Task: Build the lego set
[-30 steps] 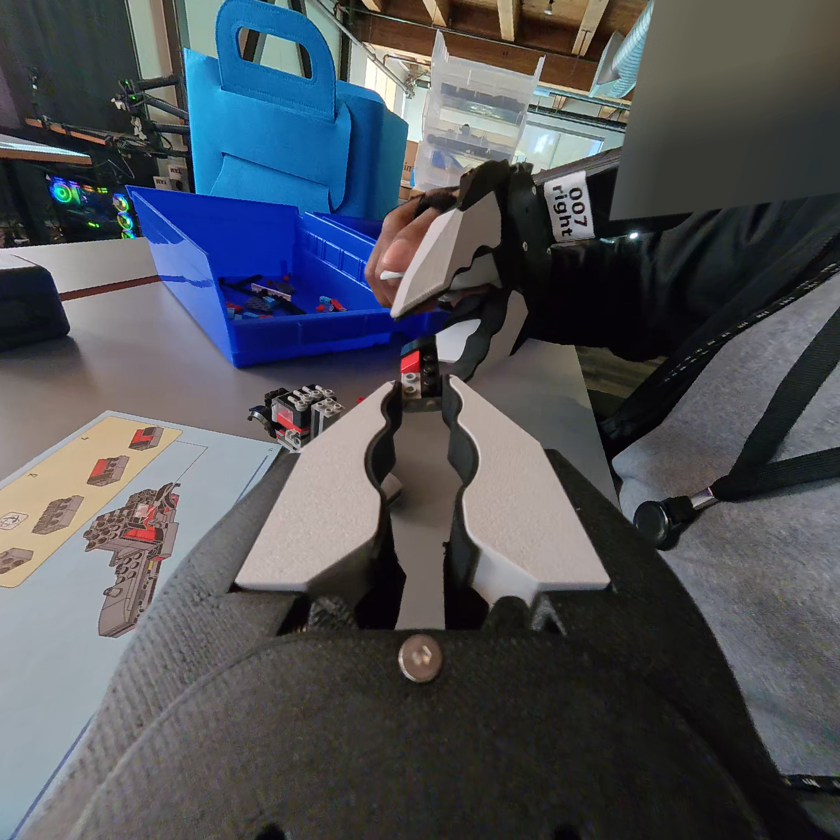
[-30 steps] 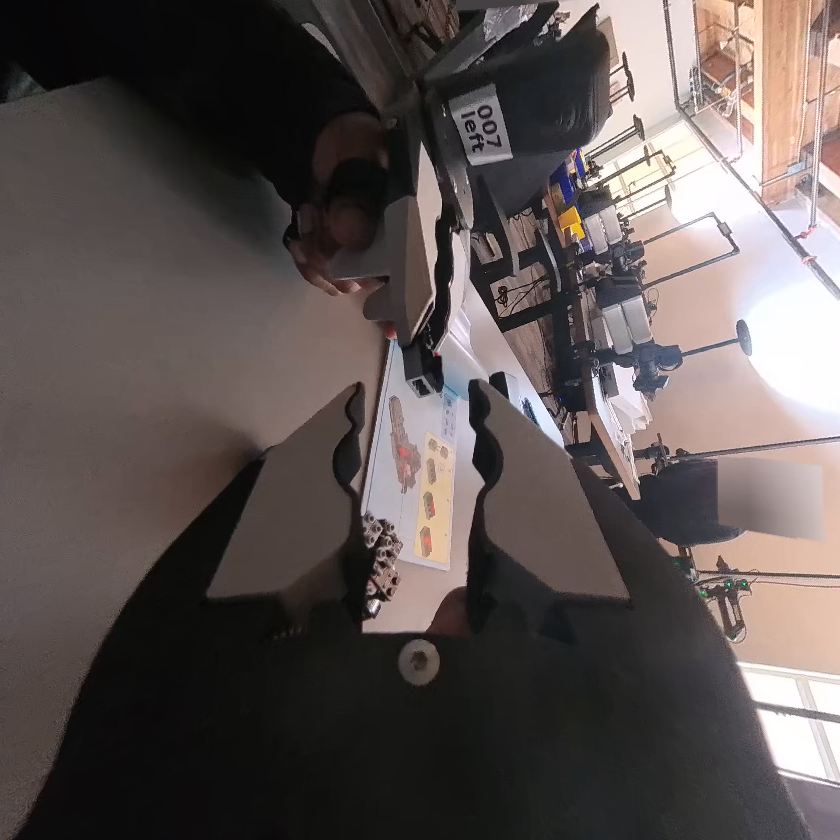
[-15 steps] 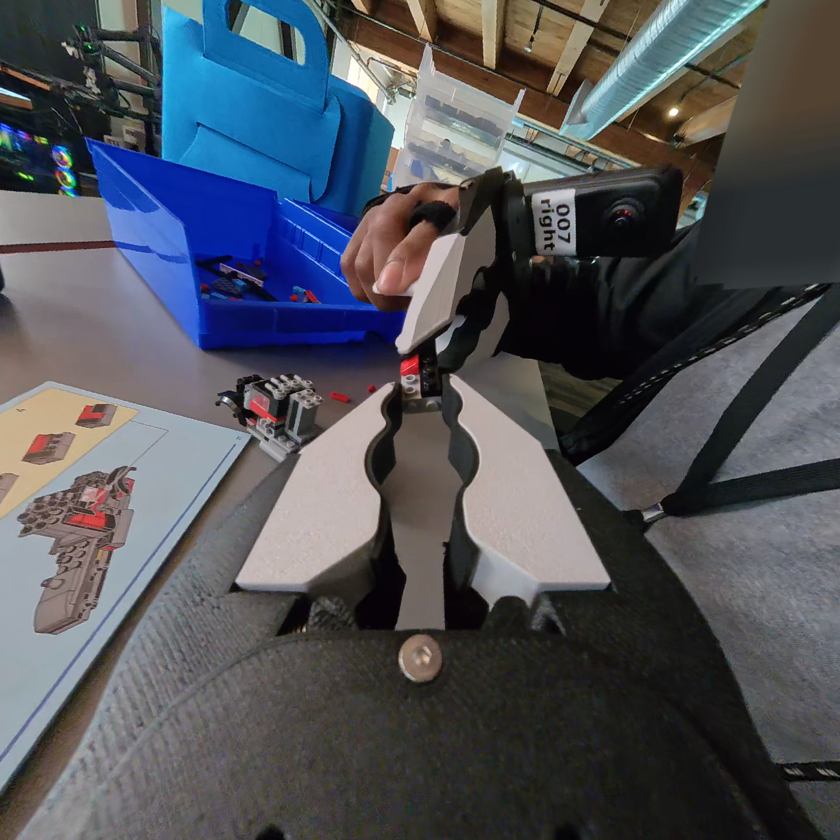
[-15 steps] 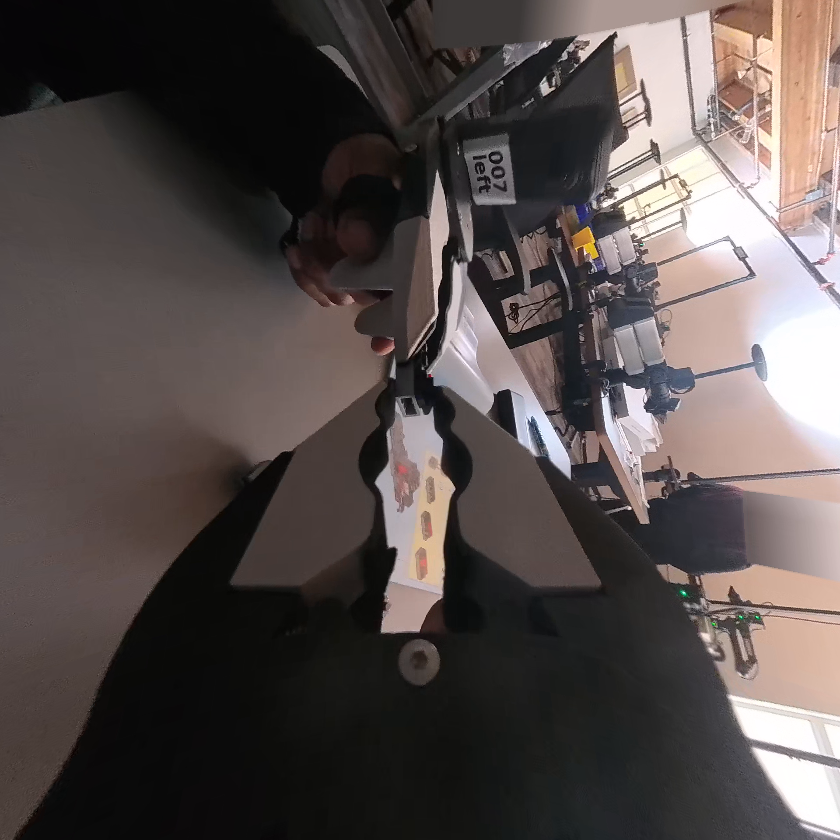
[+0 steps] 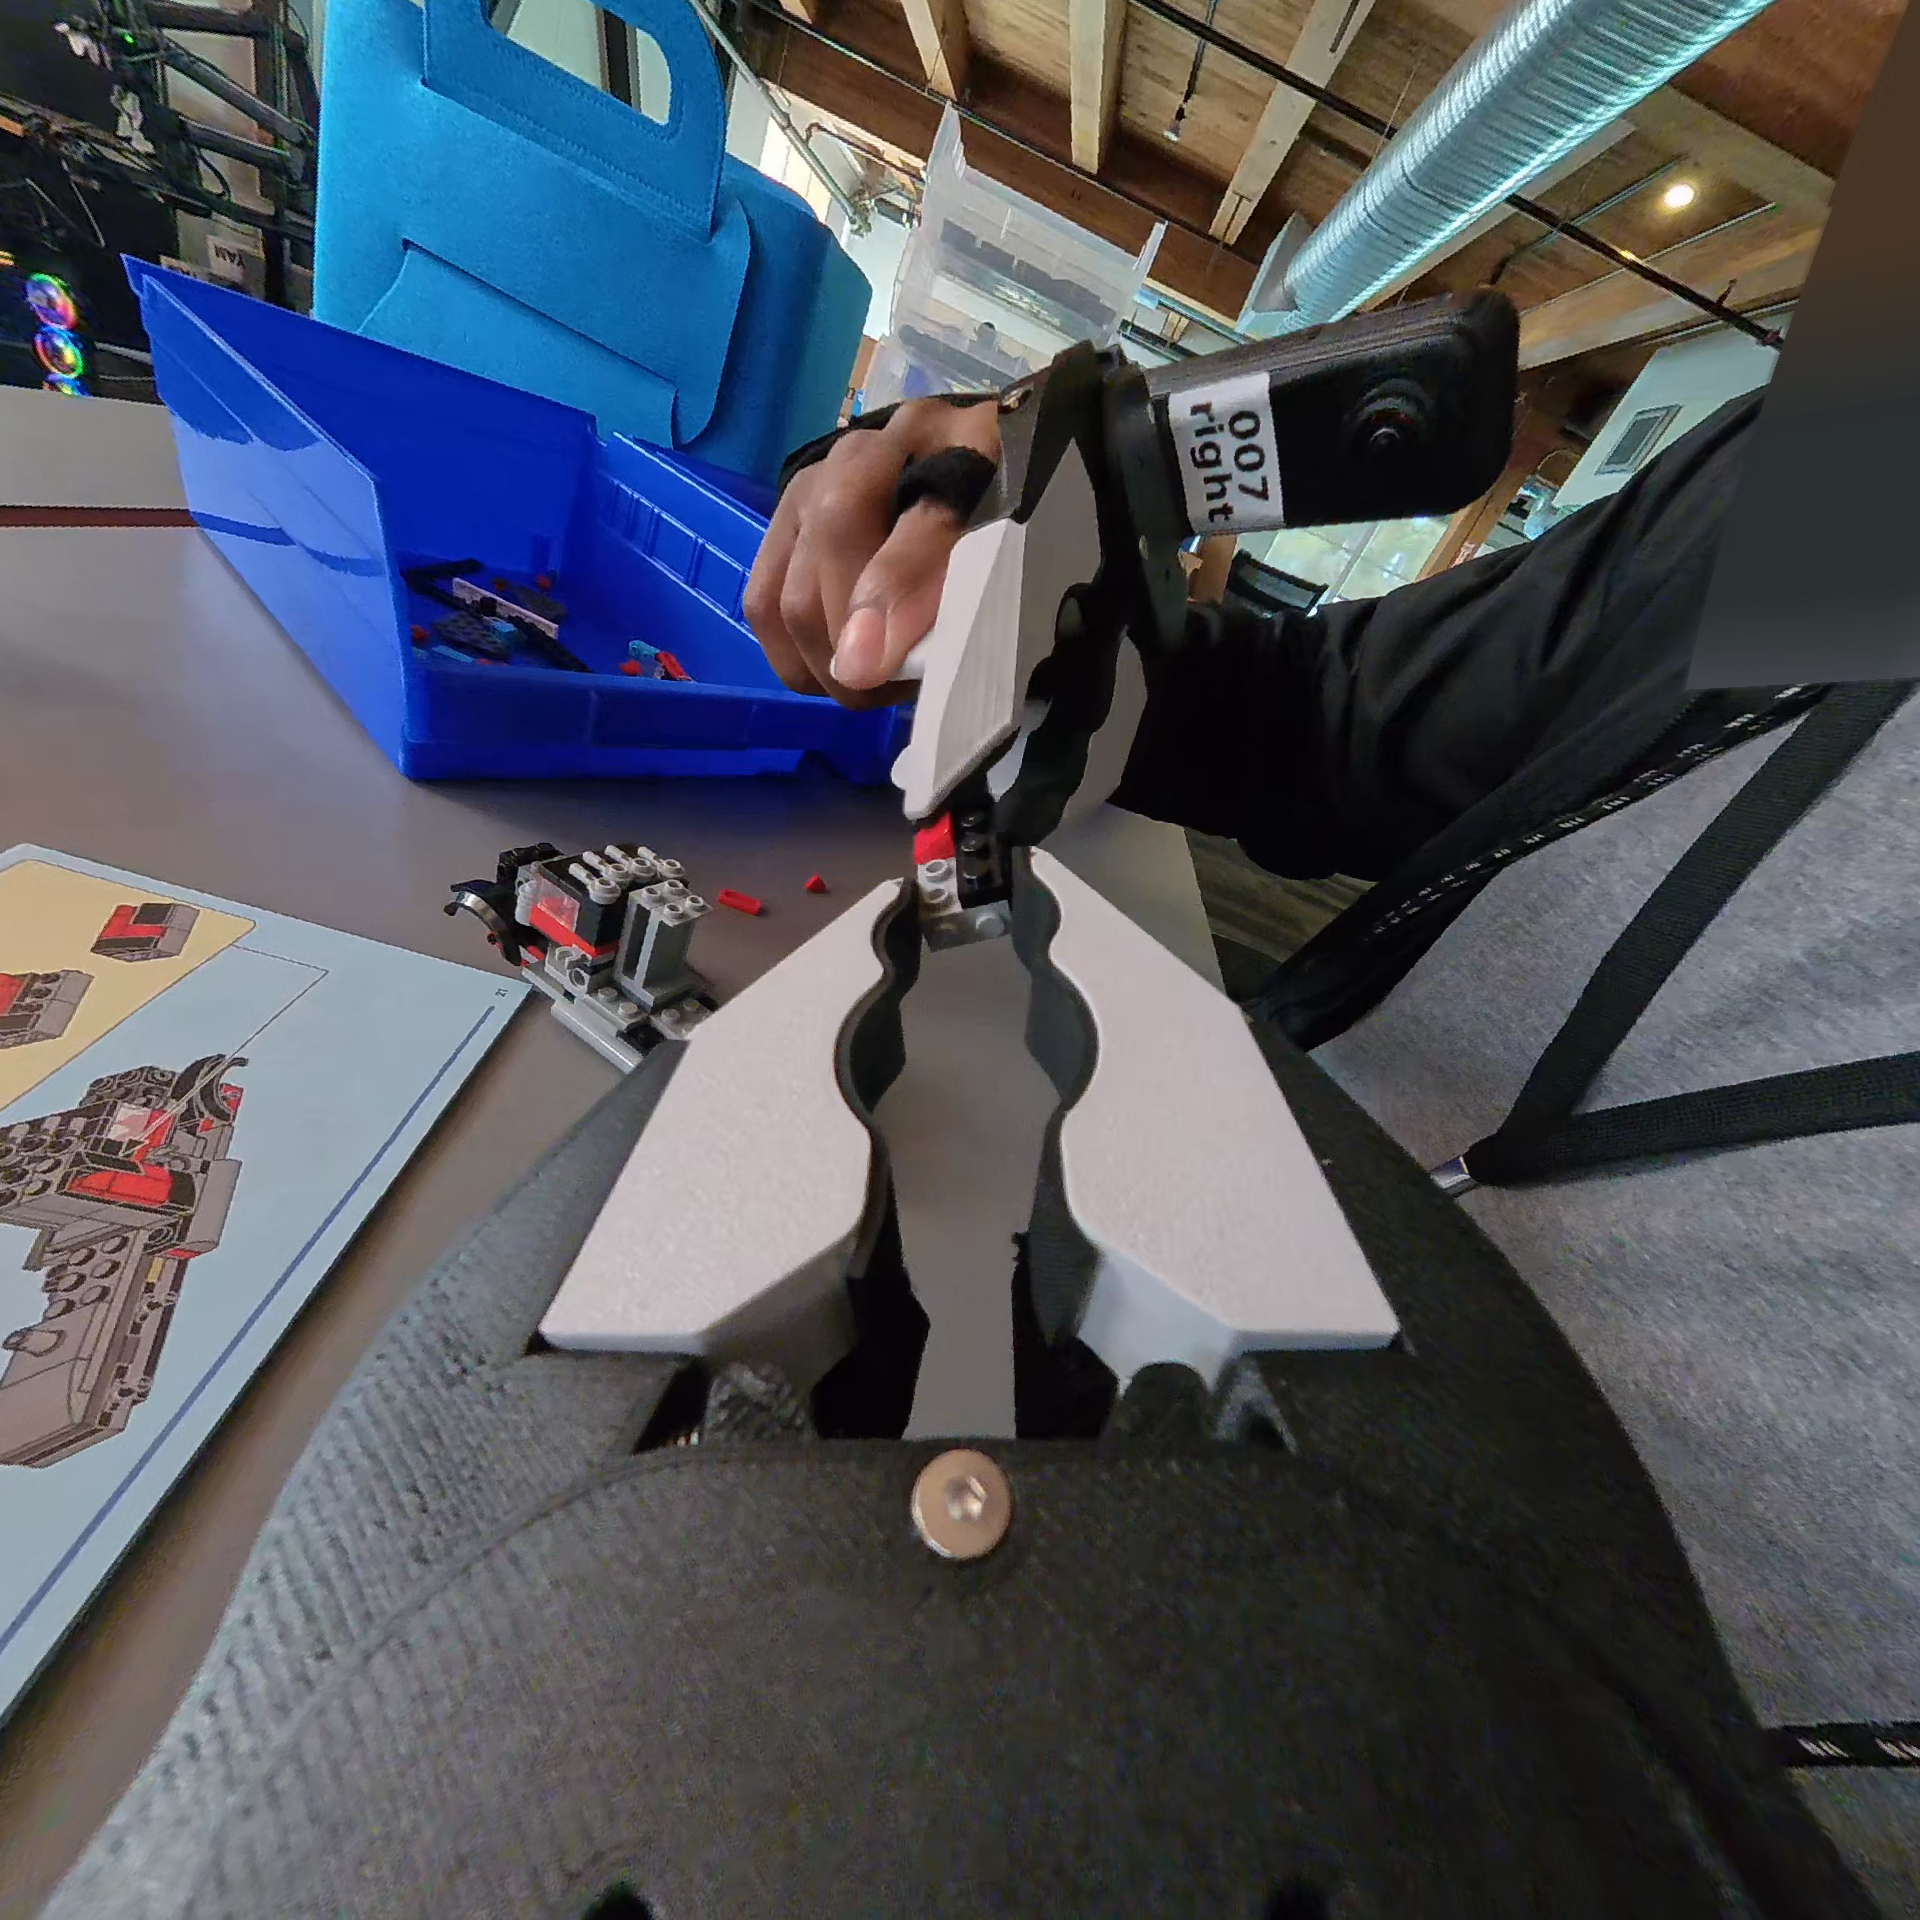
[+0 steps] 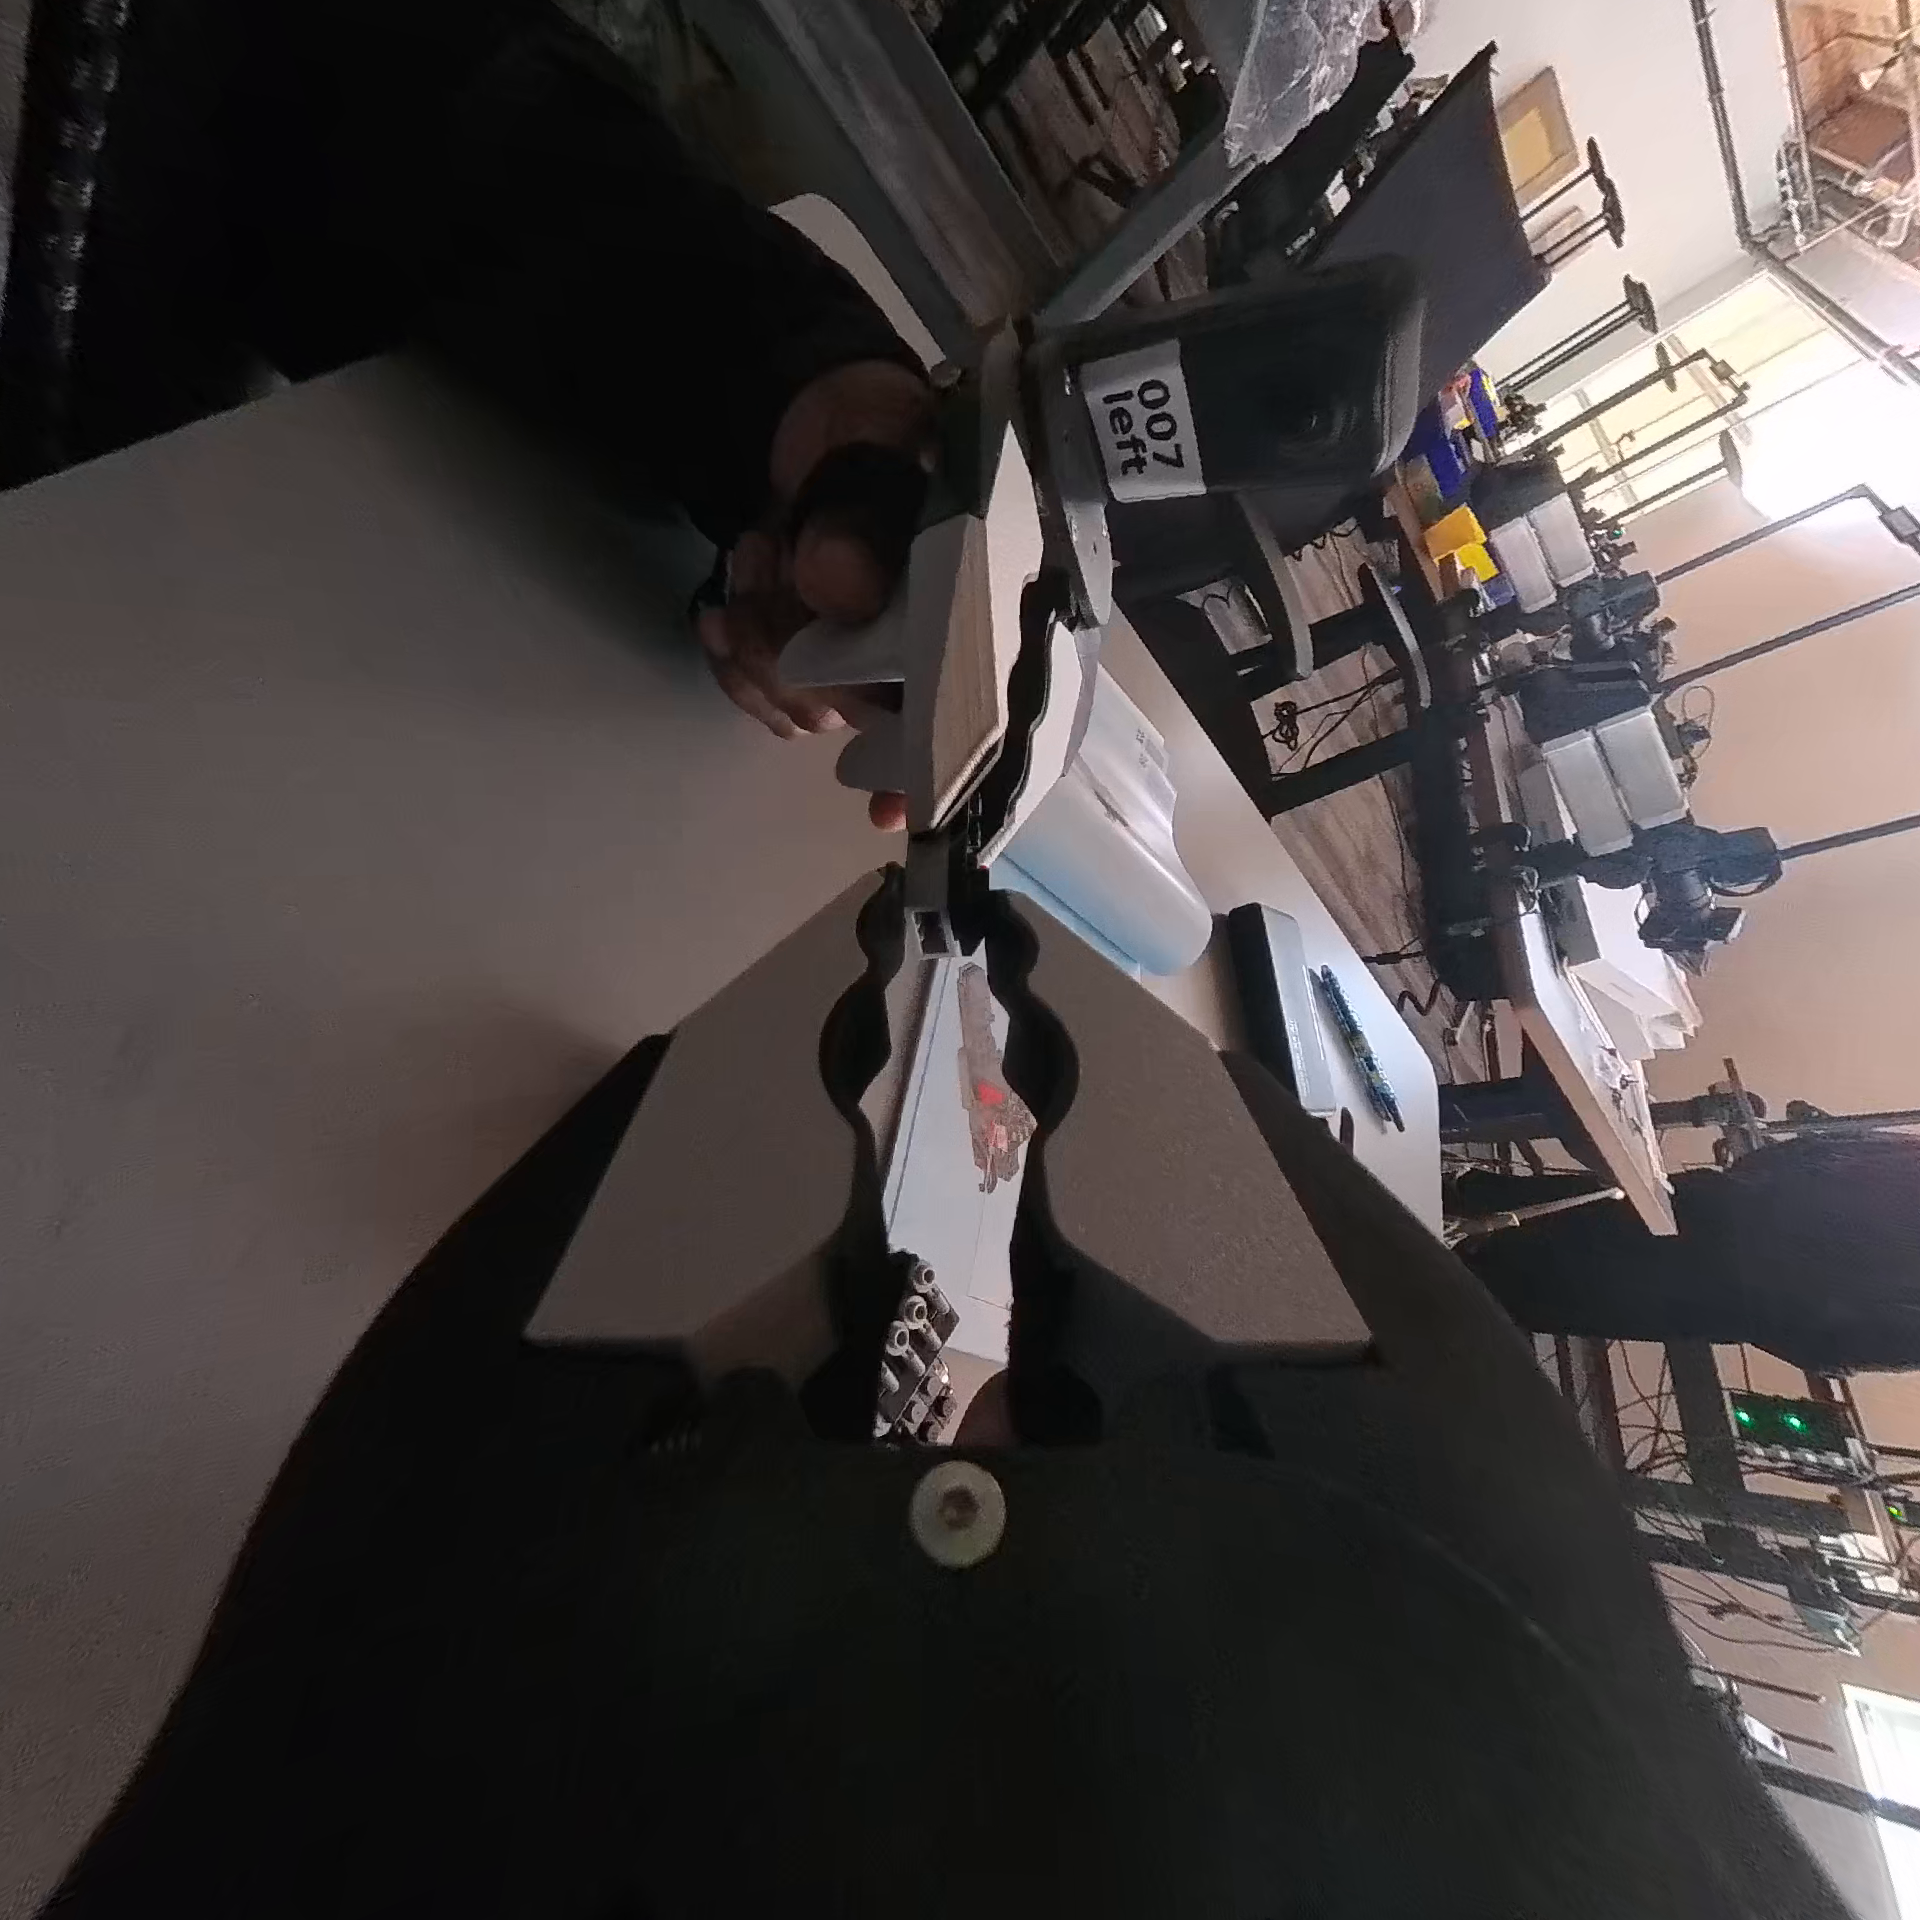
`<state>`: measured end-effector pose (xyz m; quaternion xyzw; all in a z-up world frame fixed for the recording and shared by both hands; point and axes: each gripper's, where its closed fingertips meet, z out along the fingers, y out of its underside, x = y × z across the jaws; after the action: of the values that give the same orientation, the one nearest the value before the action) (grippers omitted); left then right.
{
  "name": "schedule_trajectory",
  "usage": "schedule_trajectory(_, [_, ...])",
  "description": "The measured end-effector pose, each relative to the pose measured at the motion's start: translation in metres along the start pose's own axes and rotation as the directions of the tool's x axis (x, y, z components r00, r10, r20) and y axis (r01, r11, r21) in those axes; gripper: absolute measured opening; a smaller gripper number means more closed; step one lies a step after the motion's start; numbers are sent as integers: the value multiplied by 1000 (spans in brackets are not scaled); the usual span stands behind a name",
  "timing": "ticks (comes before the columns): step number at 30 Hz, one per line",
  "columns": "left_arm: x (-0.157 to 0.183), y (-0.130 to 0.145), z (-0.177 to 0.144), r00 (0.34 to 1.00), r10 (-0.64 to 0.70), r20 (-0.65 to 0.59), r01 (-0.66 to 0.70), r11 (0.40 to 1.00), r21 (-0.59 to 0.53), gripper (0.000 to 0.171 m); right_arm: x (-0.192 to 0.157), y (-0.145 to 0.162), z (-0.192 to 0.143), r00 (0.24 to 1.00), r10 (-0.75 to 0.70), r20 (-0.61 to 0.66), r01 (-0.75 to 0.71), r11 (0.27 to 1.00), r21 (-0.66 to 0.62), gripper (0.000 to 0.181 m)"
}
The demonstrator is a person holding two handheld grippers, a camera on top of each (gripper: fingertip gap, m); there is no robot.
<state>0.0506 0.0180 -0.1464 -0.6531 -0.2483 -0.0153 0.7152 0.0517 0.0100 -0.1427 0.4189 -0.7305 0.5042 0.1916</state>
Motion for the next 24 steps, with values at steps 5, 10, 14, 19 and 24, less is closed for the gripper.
schedule_trajectory(5, [0,0,0,1000,-17,-6,17,1000,6,18,0,0,0,1000,-11,14,11,1000,-8,15])
schedule_trajectory(10, [-2,0,0,1000,-24,-1,24,1000,4,18,0,2,1,999,-38,24,38,999,-27,15])
schedule_trajectory(14, [-2,-1,0,1000,-30,1,30,999,13,18,2,2,1,999,-31,15,31,999,-27,15])
schedule_trajectory(19, [-6,-5,-2,998,-64,12,63,997,39,18,6,4,3,999,26,-30,-27,999,-23,15])
schedule_trajectory(24, [3,-22,-11,990,-116,-86,128,981,145,17,16,-2,-1,987,133,-85,-129,990,55,45])
